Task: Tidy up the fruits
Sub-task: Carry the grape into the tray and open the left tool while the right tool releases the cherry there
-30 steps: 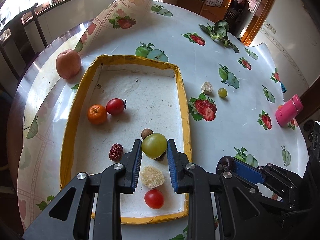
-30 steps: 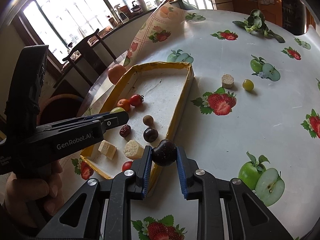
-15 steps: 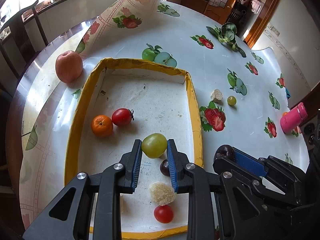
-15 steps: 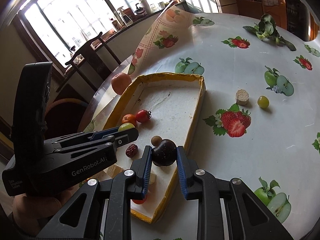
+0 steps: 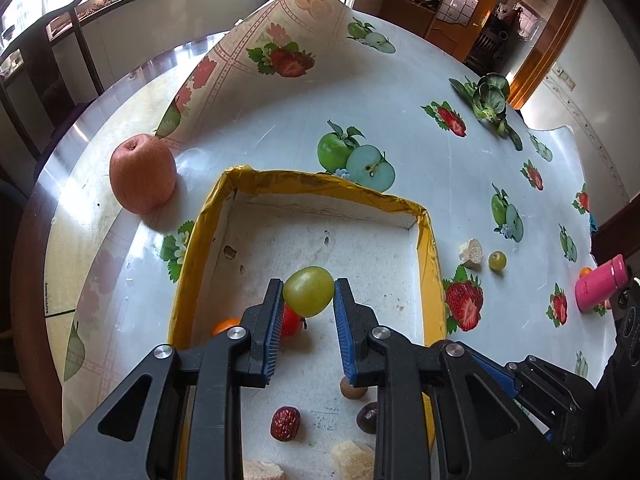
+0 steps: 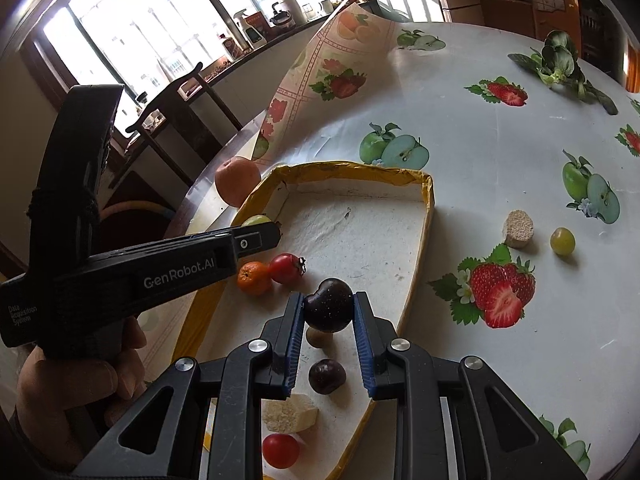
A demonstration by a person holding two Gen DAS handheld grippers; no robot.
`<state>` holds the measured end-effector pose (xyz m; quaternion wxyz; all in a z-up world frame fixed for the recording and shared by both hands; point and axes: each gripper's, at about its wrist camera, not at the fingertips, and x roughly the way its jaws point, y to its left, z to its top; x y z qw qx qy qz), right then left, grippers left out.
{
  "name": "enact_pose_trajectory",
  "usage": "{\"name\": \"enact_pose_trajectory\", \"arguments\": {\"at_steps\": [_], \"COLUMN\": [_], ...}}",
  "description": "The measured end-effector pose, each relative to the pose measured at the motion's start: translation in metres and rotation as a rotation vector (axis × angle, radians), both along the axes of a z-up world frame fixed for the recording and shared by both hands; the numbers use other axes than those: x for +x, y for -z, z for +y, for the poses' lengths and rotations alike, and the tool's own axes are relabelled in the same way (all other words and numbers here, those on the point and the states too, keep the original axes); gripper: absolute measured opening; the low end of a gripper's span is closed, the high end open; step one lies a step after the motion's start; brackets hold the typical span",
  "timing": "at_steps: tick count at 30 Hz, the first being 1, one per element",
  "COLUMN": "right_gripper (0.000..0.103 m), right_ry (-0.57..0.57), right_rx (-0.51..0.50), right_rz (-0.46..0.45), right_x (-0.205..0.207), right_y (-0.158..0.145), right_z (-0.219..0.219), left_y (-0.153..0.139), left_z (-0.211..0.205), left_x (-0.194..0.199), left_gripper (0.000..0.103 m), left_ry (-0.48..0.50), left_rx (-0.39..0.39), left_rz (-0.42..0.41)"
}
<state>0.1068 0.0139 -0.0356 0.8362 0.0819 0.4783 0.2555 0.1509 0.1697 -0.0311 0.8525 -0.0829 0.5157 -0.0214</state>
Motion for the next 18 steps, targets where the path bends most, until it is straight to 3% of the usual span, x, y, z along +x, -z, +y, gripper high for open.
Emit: {"name": "enact_pose_trajectory", "arguments": {"at_steps": [18], "right_gripper": [0.024], "right_ry": [-0.073], "right_rx": [-0.081], "right_rz": [0.049], "right_x": [0.022], "right_y": [0.038], "right_z": [0.030], "left_y": [0.045], "left_z": [-0.004], "left_x": [0.037], "left_gripper": [0.022], "left_ry": [0.010], "left_rx": [0.008], "left_rz": [0.092]}}
